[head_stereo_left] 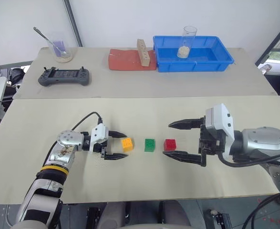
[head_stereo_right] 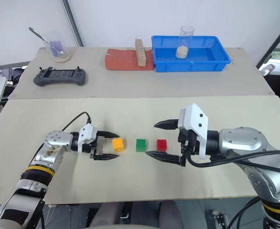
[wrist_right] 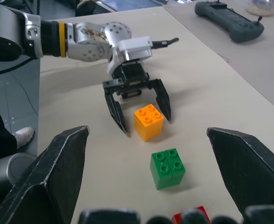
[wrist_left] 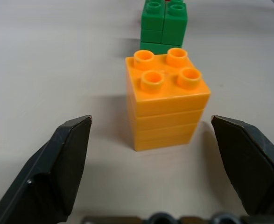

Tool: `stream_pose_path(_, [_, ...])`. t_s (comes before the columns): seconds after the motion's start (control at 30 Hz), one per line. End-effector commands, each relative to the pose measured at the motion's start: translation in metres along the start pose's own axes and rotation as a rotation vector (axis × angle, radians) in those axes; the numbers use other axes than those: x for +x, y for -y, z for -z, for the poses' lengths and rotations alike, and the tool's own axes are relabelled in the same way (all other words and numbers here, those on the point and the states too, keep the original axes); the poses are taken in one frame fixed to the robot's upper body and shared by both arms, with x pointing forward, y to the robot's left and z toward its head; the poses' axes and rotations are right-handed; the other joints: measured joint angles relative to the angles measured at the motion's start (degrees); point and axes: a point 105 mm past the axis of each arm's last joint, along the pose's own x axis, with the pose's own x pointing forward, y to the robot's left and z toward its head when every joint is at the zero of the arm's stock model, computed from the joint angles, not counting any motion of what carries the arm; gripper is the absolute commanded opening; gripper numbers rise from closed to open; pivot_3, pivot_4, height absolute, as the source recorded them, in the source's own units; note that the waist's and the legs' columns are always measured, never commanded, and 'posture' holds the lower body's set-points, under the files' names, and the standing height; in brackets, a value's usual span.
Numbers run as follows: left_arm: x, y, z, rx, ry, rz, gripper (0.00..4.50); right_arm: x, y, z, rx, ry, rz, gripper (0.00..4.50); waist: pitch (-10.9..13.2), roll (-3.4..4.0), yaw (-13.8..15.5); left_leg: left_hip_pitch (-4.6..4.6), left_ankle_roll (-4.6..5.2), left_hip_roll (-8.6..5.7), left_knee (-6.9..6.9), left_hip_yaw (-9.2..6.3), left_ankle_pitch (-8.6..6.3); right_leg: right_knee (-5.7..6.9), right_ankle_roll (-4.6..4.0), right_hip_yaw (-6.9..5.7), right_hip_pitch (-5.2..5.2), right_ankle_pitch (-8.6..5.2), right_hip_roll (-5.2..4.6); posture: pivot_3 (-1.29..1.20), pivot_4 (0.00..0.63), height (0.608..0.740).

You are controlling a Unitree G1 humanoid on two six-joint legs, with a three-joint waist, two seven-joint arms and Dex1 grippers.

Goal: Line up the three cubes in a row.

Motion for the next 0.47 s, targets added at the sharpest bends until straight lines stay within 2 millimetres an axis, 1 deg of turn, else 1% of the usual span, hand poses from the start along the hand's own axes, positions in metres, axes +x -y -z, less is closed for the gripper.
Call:
stream_pose_path(0.03, [-0.025, -0.008, -0.027, 0.055, -0.006, -0.029, 4.45, -0.023, 0.015, 0.001, -0.032, -0.014, 0.106, 4.5, 0.0, 0.0, 0.0, 0.0, 0.0, 0.0, 0.0, -0.02, 0.0, 0.0, 0.0, -0.03, 0.02, 0.0, 0.0, 0.0, 0.15, 0.74])
stream_pose_path(0.1, [-0.038, -0.012, -0.041, 0.045, -0.018, -0.056, 4.45, -0.036, 0.021, 0.006, -0.024, -0.04, 0.153, 4.5, 0.0, 0.0, 0.0, 0.0, 0.01, 0.0, 0.01, -0.03, 0.0, -0.02, 0.0, -0.04, 0.05, 0.0, -0.01, 0.0, 0.15, 0.74])
stream_pose_path(0.13, [-0.048, -0.016, -0.048, 0.067, -0.055, -0.082, 4.45, -0.047, 0.025, 0.01, -0.015, -0.058, 0.187, 4.5, 0.0, 0.01, 0.0, 0.0, 0.01, 0.0, 0.02, -0.03, 0.0, -0.02, 0.0, -0.05, 0.06, 0.0, -0.01, 0.0, 0.15, 0.74])
stream_pose_path(0.23, [-0.073, -0.02, -0.066, 0.093, -0.125, -0.141, 4.45, -0.07, 0.032, 0.022, 0.006, -0.103, 0.254, 4.5, 0.0, 0.01, 0.0, 0.03, 0.01, 0.02, 0.02, -0.04, 0.0, -0.02, 0.0, -0.05, 0.08, 0.0, 0.01, 0.0, 0.15, 0.74])
stream_pose_path(0.3, [-0.083, -0.023, -0.073, 0.111, -0.149, -0.169, 4.45, -0.079, 0.034, 0.028, 0.013, -0.122, 0.274, 4.5, 0.0, 0.02, 0.0, 0.06, 0.01, 0.02, 0.01, -0.03, 0.0, -0.03, 0.0, -0.05, 0.1, -0.01, 0.02, 0.0, 0.15, 0.74])
stream_pose_path(0.37, [-0.09, -0.03, -0.079, 0.122, -0.152, -0.221, 4.45, -0.085, 0.038, 0.033, 0.024, -0.13, 0.301, 4.5, 0.0, 0.04, 0.0, 0.14, 0.01, 0.02, 0.01, -0.01, 0.0, -0.02, 0.01, -0.04, 0.16, -0.01, 0.02, 0.0, 0.15, 0.74])
stream_pose_path(0.47, [-0.094, -0.043, -0.083, 0.123, -0.146, -0.293, 4.45, -0.089, 0.044, 0.041, 0.033, -0.137, 0.326, 4.5, 0.0, 0.03, 0.1, 0.21, 0.0, 0.01, 0.02, 0.0, 0.0, -0.03, 0.01, -0.04, 0.23, -0.01, 0.03, 0.0, 0.15, 0.74])
